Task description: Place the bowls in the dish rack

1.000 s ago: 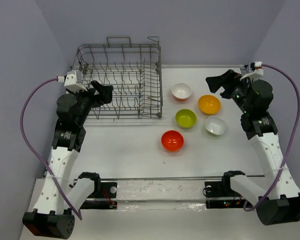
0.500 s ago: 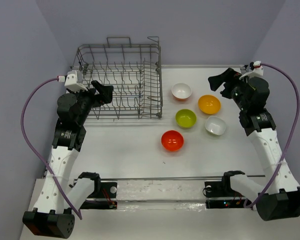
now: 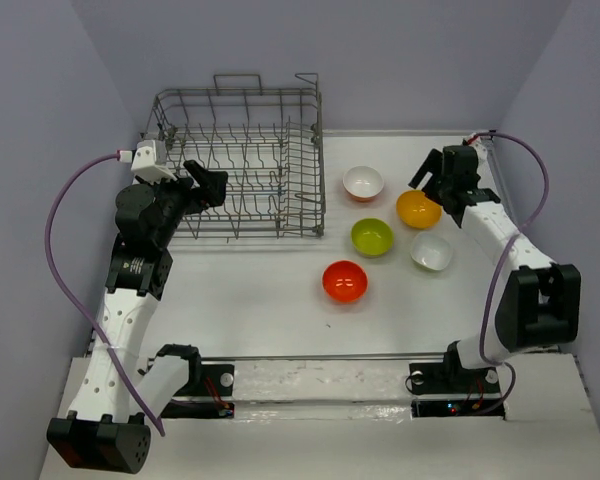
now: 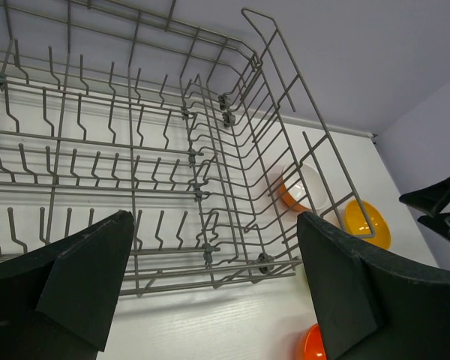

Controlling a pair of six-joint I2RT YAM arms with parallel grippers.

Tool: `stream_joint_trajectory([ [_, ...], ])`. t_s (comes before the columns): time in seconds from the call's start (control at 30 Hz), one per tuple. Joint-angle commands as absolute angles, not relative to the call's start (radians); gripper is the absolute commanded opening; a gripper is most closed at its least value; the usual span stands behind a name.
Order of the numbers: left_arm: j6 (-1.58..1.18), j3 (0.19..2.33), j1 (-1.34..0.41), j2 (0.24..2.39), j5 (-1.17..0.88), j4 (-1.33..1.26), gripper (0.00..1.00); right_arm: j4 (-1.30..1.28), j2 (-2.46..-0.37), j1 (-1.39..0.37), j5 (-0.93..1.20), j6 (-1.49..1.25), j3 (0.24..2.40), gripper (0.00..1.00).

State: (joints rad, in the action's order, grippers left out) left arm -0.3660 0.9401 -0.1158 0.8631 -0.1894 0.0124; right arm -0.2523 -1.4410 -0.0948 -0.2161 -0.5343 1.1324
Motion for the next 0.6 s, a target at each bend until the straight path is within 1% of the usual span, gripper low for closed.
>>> stream_joint_trajectory([
  [0.0,-0.364,0.943,-0.109,0.851,-0.210,-0.029,0.99,-0.270,-1.531,-0.100,-0.371,-0.569,1.192,0.86],
  [0.23,-0.362,0.945,-0.107,0.847,-0.204,-0.026,0.99,-0.275,-1.592,-0.089,-0.475,-0.644,1.131,0.77],
  [0.57,-0.364,0.943,-0.106,0.850,-0.207,-0.026,0.99,-0.265,-1.615,-0.069,-0.509,-0.689,1.045,0.75],
])
